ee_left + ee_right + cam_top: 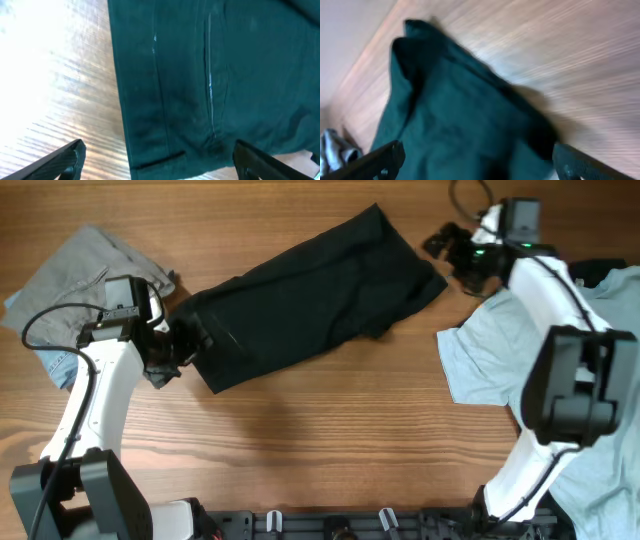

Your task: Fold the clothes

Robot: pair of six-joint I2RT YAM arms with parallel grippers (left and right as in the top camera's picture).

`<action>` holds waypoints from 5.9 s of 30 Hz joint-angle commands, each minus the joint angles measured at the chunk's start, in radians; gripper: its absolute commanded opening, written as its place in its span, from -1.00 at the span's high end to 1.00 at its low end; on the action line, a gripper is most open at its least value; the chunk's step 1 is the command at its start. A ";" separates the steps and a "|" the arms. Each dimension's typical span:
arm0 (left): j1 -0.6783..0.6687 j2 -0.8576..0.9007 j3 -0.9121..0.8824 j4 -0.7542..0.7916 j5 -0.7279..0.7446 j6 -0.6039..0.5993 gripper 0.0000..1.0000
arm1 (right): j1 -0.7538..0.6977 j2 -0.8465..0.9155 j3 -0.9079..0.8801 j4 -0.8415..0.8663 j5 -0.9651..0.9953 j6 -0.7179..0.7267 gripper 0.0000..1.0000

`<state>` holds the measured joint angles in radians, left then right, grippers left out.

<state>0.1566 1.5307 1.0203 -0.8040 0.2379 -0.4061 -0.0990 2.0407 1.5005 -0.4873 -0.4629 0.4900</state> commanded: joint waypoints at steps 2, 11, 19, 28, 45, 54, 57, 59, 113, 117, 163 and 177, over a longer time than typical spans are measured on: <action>-0.033 -0.002 -0.063 -0.014 0.032 0.002 -0.76 | 0.036 0.033 -0.027 -0.035 0.074 -0.175 -1.00; -0.221 0.037 -0.134 0.089 0.029 0.005 -0.13 | 0.092 0.064 -0.027 -0.240 0.212 -0.164 0.91; -0.091 0.038 -0.114 -0.006 -0.063 0.005 0.85 | -0.007 -0.150 -0.015 -0.590 0.296 -0.167 -0.37; -0.042 0.001 0.003 -0.028 0.069 0.009 -0.12 | 0.050 -0.108 -0.020 -0.175 0.096 -0.156 0.17; -0.041 0.001 0.003 0.014 0.069 0.009 -0.14 | 0.008 0.131 0.047 0.663 -0.481 0.310 0.91; -0.041 0.001 0.003 0.014 0.069 0.009 0.68 | 0.195 0.129 0.033 0.025 0.034 0.129 0.91; -0.041 0.001 0.003 0.015 0.069 0.009 0.17 | 0.253 0.128 0.032 0.349 0.289 0.138 0.91; -0.041 0.001 0.003 0.015 0.089 0.009 0.03 | 0.238 0.098 0.079 0.340 0.264 0.038 0.84; -0.058 0.444 0.132 0.640 0.118 0.060 0.00 | 0.002 0.121 0.354 -0.295 0.022 0.130 0.91; -0.076 0.480 0.132 0.693 0.122 0.057 0.14 | 0.002 0.121 0.354 -0.295 0.022 0.121 0.91; -0.076 -0.148 0.132 0.192 0.128 0.115 0.92 | -0.030 -0.372 0.354 -0.673 0.320 0.010 0.91; -0.077 -0.335 0.115 -0.139 0.072 0.145 0.92 | -0.031 -0.522 0.354 -0.988 0.438 0.060 0.90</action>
<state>0.0761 1.1683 1.1458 -0.9539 0.3794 -0.2893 -0.1135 1.4654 1.8526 -1.4837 -0.1173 0.5365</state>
